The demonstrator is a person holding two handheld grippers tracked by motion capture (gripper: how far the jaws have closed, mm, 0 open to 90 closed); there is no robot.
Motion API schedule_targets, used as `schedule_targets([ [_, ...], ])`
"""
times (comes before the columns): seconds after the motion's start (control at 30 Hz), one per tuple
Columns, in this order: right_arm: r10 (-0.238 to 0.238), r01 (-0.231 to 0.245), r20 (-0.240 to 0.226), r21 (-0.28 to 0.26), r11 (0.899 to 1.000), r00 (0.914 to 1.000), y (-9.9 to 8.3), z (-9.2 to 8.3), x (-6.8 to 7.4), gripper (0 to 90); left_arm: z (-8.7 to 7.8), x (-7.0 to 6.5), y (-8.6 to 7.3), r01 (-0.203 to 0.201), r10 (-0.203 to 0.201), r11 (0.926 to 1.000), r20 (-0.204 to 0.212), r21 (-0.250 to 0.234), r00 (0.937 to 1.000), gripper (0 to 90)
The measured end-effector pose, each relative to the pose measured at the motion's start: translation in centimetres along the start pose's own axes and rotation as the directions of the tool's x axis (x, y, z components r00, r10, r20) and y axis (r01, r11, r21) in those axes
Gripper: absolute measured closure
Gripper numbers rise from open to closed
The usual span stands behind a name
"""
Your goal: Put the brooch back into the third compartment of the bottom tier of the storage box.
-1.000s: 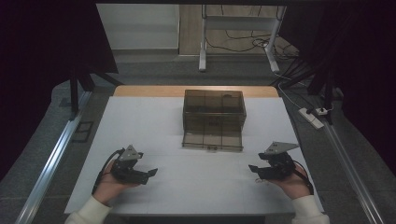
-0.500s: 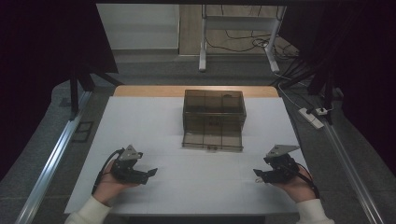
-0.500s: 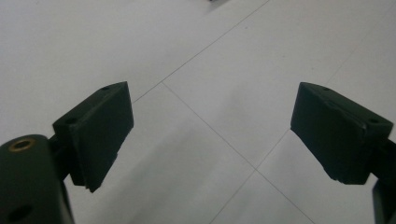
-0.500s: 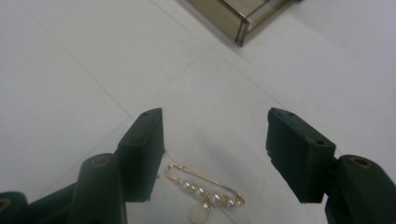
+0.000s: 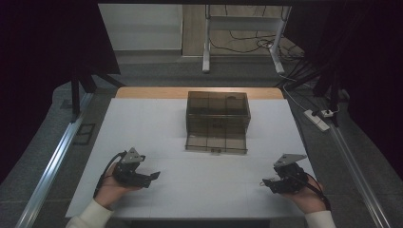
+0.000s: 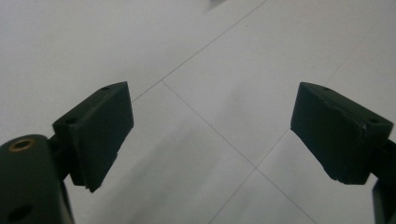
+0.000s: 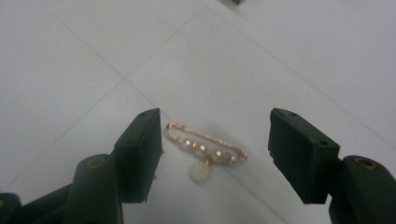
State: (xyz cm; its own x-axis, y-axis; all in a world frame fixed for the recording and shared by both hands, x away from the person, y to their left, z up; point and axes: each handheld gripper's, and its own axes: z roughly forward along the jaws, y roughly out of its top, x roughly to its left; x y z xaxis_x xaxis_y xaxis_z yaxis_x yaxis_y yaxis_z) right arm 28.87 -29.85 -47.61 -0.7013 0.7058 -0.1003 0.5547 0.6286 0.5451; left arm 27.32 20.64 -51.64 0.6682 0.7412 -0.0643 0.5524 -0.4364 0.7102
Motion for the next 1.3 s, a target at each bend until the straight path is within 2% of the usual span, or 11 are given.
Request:
schedule_targets([
  [0.23, 0.03, -0.031, 0.017, 0.038, 0.999, 0.9994, -0.9, 0.0, 0.4, 30.2, 0.2, 0.0, 0.0, -0.007, 0.007, 0.9999, 0.001, 0.011, 1.0, 12.5],
  [0.37, 0.049, -0.049, -0.005, 0.055, 0.997, 0.9988, -0.9, 0.1, 0.4, 33.7, 0.1, -0.1, 0.0, -0.005, 0.005, 1.0, 0.0, 0.007, 1.0, 12.5],
  [0.43, 0.06, -0.06, -0.001, 0.076, 0.995, 0.9982, -1.0, 0.4, 0.4, 34.1, 0.2, -0.1, 0.0, -0.005, 0.005, 1.0, -0.001, 0.008, 1.0, 12.5],
  [0.6, 0.077, -0.076, -0.008, 0.098, 0.992, 0.997, -1.2, 0.9, 0.3, 39.8, 0.2, 0.0, 0.0, -0.005, 0.005, 0.9999, -0.001, 0.009, 1.0, 12.4],
  [0.77, 0.065, -0.064, -0.009, 0.112, 0.992, 0.9978, -1.3, 1.4, 0.4, 44.6, 0.2, -0.1, 0.0, -0.007, 0.007, 0.9999, -0.001, 0.012, 1.0, 12.5],
  [0.97, 0.079, -0.08, 0.017, 0.123, 0.989, 0.9968, -1.3, 1.6, 0.4, 53.0, 0.2, -0.1, 0.0, -0.011, 0.011, 0.9999, 0.001, 0.014, 0.9999, 12.5],
  [1.3, 0.116, -0.119, 0.027, 0.121, 0.986, 0.9929, -1.2, 1.6, 0.1, 65.7, 0.3, -0.1, 0.0, -0.012, 0.012, 0.9998, 0.0, 0.013, 0.9999, 12.5],
])
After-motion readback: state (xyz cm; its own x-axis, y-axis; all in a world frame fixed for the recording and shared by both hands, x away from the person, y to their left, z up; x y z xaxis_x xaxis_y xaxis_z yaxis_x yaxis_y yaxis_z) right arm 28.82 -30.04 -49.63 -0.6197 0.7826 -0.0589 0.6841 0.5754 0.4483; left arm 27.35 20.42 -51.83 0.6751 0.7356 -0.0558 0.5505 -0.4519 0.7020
